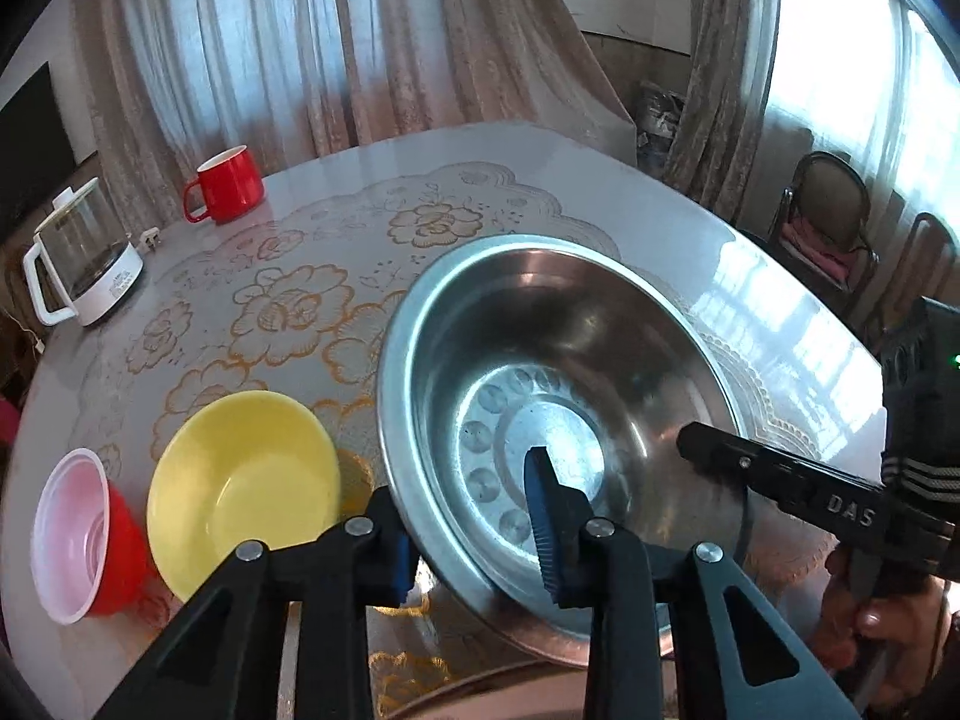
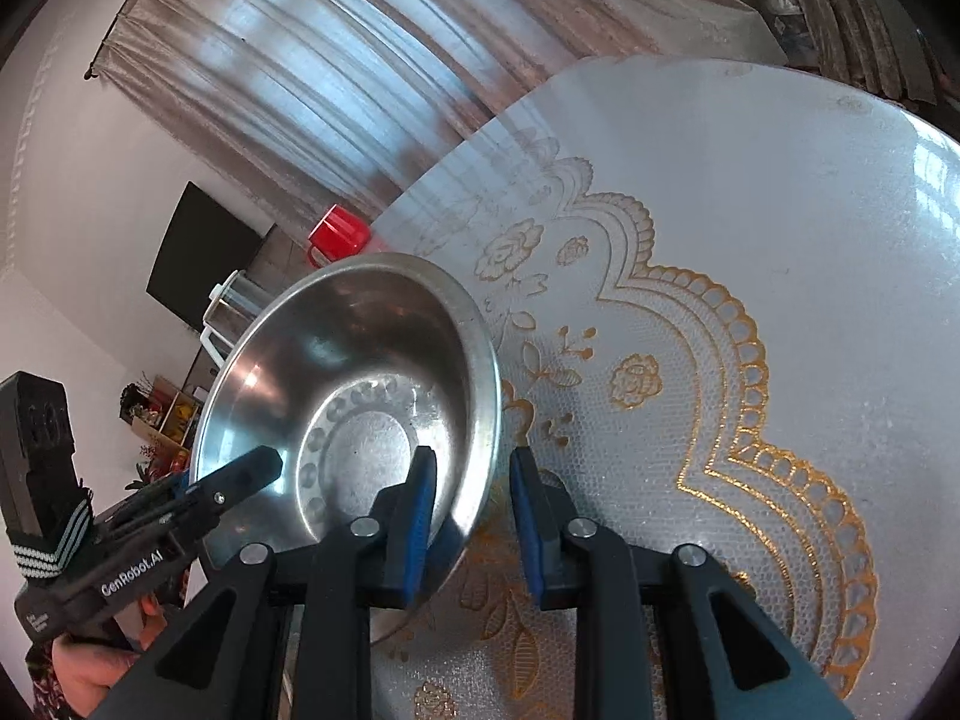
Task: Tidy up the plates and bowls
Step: 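Lift the steel bowl with both grippers away from the plate stack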
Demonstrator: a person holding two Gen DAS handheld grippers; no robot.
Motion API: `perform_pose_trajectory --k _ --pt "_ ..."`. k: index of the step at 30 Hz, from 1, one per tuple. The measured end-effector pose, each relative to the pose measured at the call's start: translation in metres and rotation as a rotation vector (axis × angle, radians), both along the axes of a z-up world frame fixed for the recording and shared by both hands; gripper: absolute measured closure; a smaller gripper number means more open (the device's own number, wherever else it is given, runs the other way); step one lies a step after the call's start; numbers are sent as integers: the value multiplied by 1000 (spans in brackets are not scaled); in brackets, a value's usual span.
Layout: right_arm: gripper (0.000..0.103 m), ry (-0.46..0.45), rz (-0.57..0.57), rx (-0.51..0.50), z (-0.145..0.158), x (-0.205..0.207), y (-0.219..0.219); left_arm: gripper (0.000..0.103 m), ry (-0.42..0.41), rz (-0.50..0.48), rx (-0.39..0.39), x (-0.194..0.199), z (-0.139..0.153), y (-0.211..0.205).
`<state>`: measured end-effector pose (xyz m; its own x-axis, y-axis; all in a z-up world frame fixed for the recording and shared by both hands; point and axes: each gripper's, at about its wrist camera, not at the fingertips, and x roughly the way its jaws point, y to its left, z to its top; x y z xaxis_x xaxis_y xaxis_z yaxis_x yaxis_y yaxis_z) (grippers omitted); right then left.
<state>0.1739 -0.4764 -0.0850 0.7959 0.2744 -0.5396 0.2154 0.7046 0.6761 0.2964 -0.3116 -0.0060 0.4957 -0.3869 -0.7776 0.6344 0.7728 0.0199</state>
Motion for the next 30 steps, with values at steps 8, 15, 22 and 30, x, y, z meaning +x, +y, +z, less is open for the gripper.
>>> perform_pose_trajectory --k 8,15,22,30 --pt "90 -16 -17 9 0 -4 -2 76 5 -5 -5 -10 0 9" --pt "91 -38 -22 10 2 -9 -1 76 40 0 -34 -16 -3 17" --pt "91 -95 -25 14 8 -22 -1 76 32 -4 -67 -28 2 24" --pt "90 -129 -20 -92 25 -38 15 76 -27 -43 -66 -45 17 33"
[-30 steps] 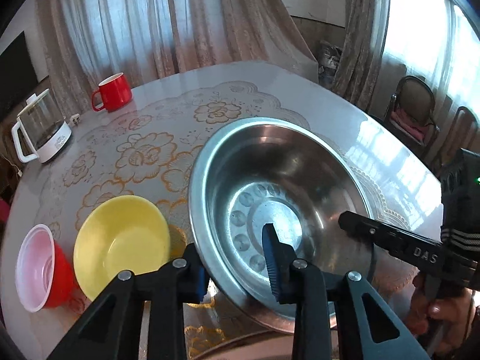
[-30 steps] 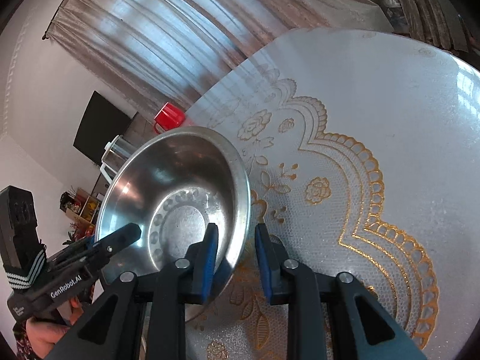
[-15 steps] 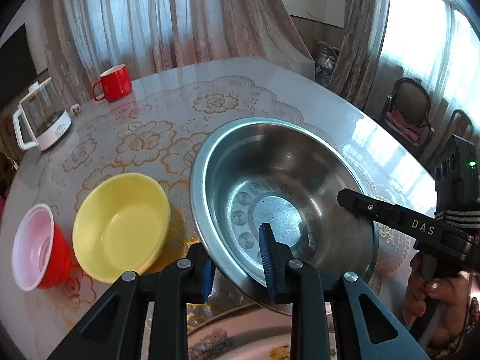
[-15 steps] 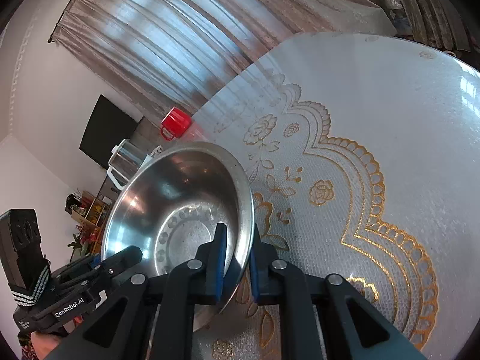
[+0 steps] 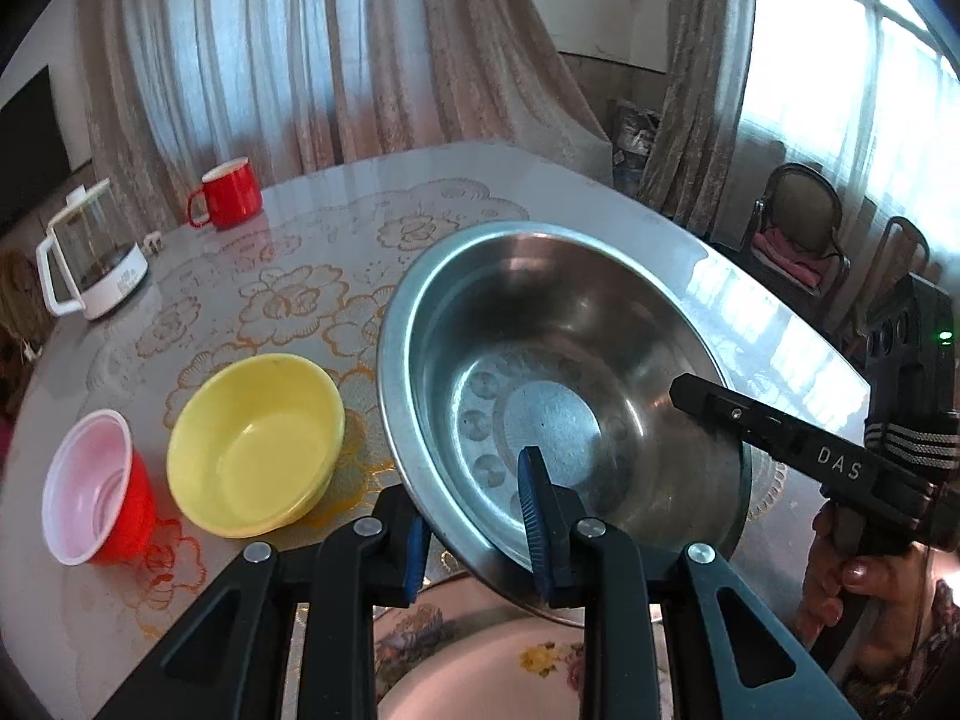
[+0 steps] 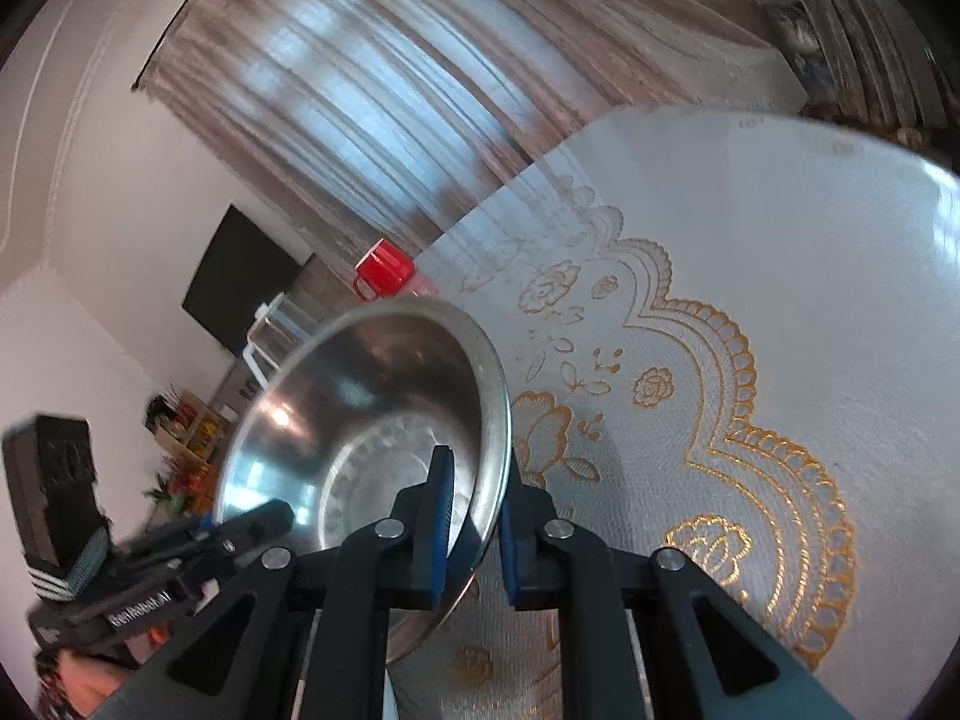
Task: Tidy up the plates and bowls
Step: 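Lift the steel bowl with both grippers away from the plate stack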
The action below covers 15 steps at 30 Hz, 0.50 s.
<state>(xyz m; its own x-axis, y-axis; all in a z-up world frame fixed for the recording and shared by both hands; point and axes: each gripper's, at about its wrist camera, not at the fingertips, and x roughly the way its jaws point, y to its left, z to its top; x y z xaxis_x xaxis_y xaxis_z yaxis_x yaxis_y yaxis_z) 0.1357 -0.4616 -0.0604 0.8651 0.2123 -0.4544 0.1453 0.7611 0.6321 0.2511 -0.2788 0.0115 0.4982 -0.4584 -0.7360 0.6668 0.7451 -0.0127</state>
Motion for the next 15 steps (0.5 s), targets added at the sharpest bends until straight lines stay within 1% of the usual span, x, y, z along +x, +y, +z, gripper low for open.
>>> perform_pose_trajectory --k 2,6,8,11,15 --pt "89 1 6 -49 9 -5 6 76 -8 3 -14 -4 5 5" --pt "89 -3 0 -44 21 -12 9 76 6 11 -48 -8 10 15" --pt "89 -8 -3 -63 30 -17 15 76 7 15 -74 -13 13 22" --pt "89 -22 -4 -88 41 -27 25 76 -1 23 -101 -21 20 33" --pt "89 -28 0 -101 51 -37 38 76 -18 39 -117 -34 26 48"
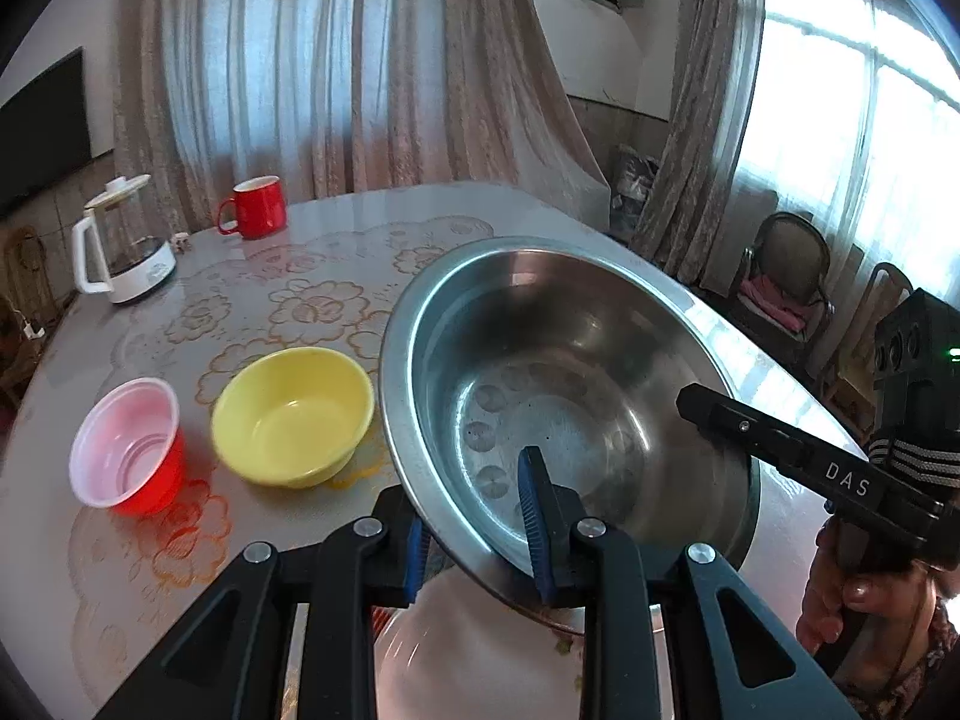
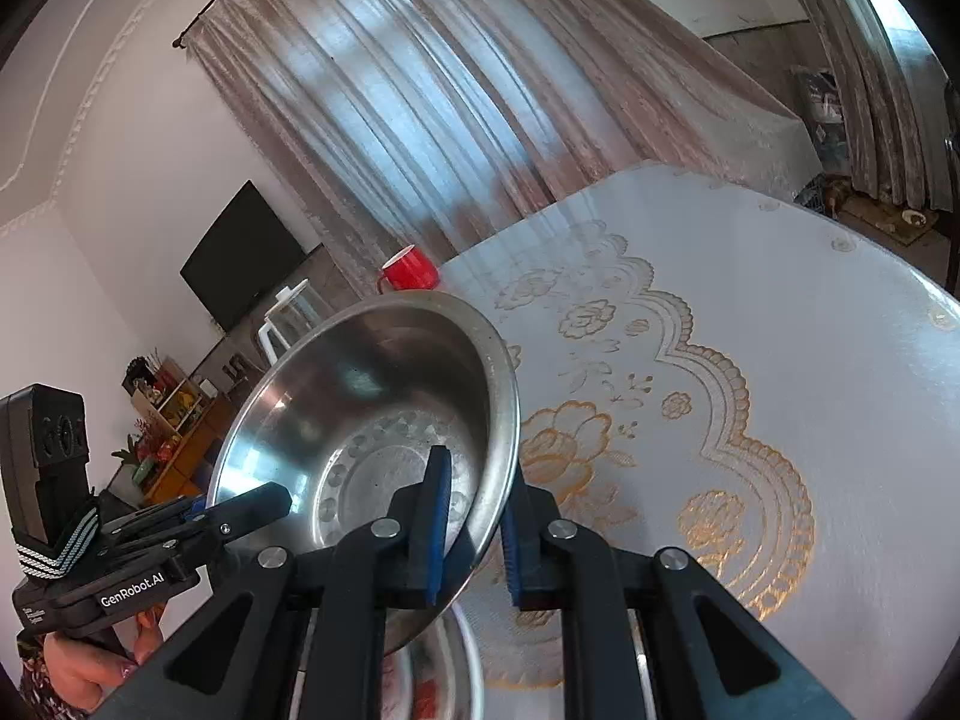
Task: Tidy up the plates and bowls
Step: 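Lift the steel bowl with both grippers away from the plate stack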
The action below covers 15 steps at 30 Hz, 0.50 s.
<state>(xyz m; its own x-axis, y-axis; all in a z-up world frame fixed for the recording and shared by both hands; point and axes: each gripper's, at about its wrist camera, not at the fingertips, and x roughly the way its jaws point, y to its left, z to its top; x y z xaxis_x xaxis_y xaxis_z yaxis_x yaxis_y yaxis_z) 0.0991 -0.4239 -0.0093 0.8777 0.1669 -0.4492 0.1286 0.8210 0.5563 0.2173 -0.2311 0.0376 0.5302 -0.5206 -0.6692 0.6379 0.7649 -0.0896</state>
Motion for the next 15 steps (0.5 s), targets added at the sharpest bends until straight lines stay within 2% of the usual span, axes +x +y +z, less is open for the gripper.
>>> perform_pose_trajectory --k 15 --pt "89 -10 117 -32 26 -18 77 75 14 127 -106 -41 0 95"
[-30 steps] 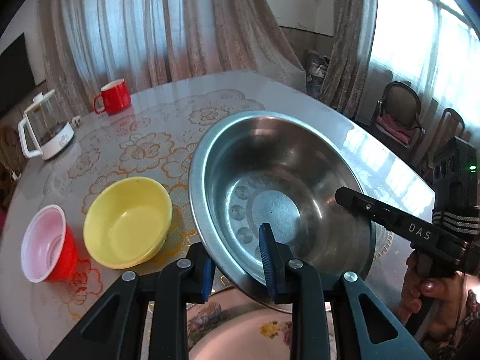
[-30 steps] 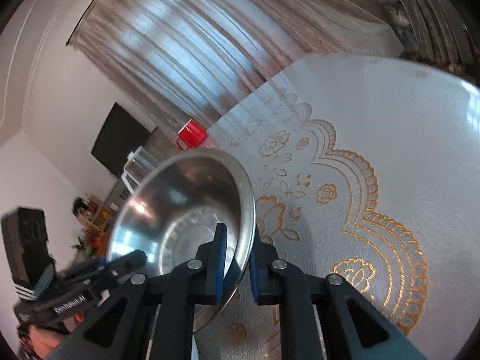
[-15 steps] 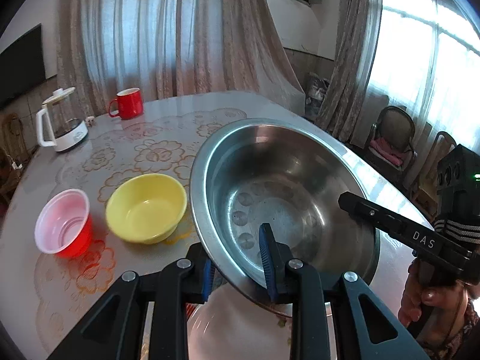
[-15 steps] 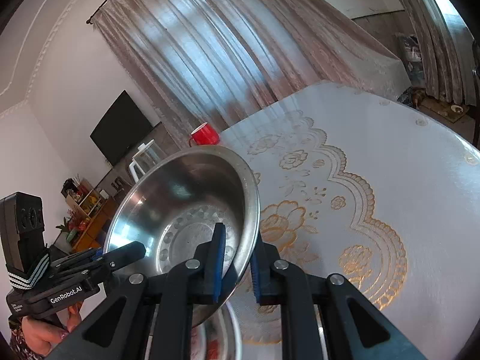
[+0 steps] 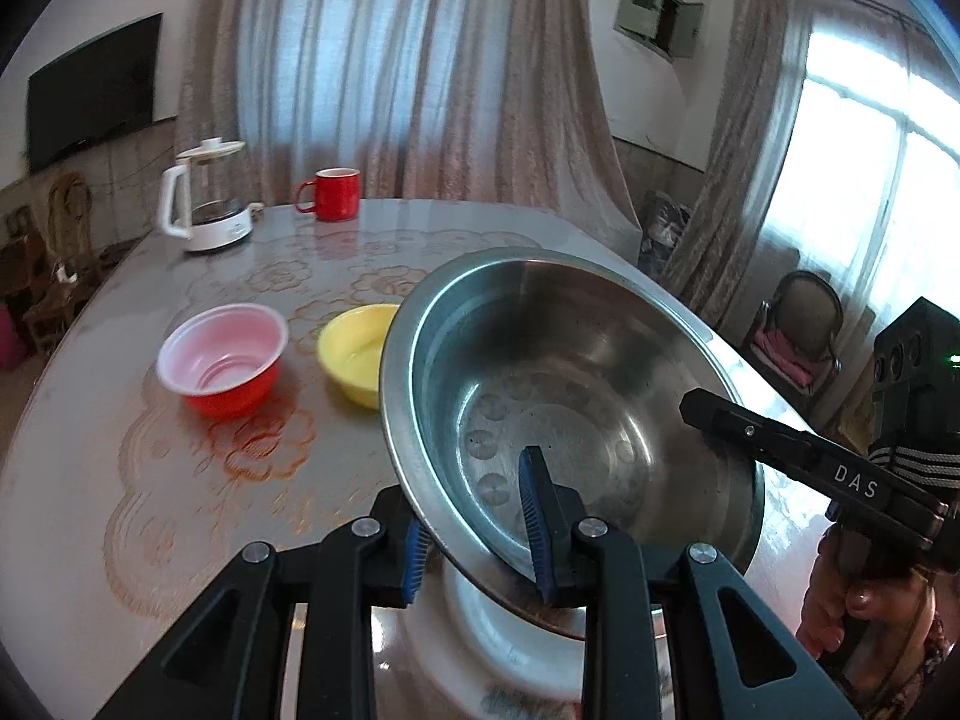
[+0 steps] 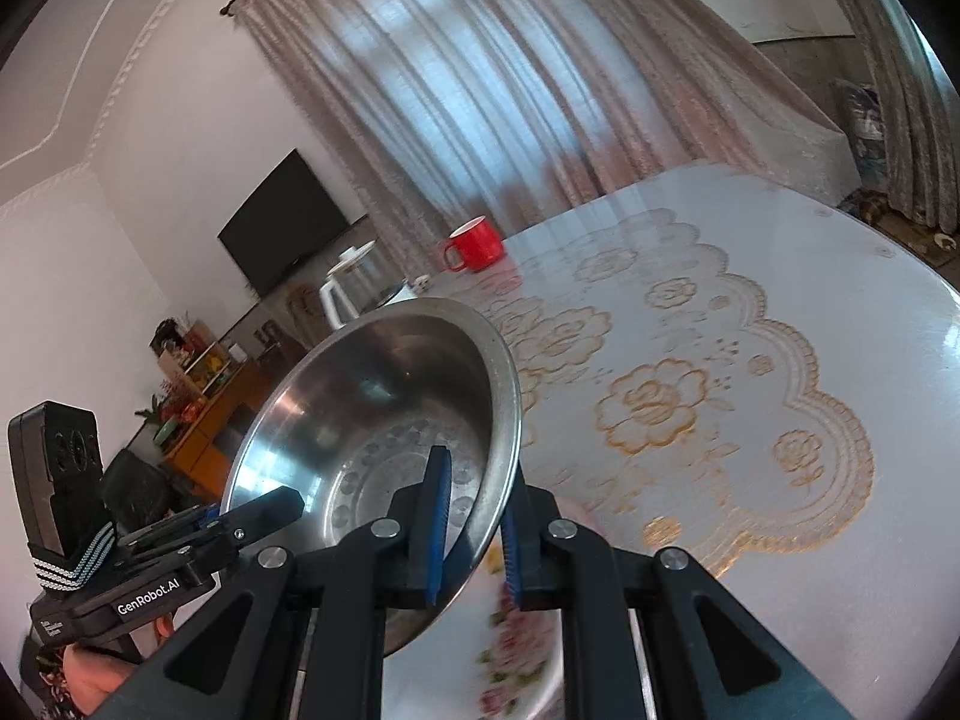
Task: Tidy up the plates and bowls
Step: 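Lift the steel bowl with both grippers away from the plate stack, then carry the steel bowl with both grippers and lower it onto the table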
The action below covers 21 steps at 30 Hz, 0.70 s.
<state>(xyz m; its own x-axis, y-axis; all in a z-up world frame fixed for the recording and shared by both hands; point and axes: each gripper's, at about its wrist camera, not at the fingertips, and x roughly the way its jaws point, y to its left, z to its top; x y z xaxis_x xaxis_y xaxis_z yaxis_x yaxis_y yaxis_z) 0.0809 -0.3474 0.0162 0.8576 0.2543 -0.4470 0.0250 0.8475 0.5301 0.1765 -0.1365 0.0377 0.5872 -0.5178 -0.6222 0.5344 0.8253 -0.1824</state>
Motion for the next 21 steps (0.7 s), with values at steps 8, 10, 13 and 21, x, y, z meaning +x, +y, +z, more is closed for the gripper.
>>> perform_pose_trajectory --k 8,10,13,21 --pt "89 28 73 -28 4 -5 43 75 15 76 -37 -24 -11 50" --pt "88 37 97 -41 2 -5 54 75 22 103 -44 -29 -14 64" --pt "87 48 136 -53 0 -4 75 75 20 140 -44 -36 -18 84" --pt "85 57 214 -99 -4 5 125 75 8 221 -50 -41 -28 127"
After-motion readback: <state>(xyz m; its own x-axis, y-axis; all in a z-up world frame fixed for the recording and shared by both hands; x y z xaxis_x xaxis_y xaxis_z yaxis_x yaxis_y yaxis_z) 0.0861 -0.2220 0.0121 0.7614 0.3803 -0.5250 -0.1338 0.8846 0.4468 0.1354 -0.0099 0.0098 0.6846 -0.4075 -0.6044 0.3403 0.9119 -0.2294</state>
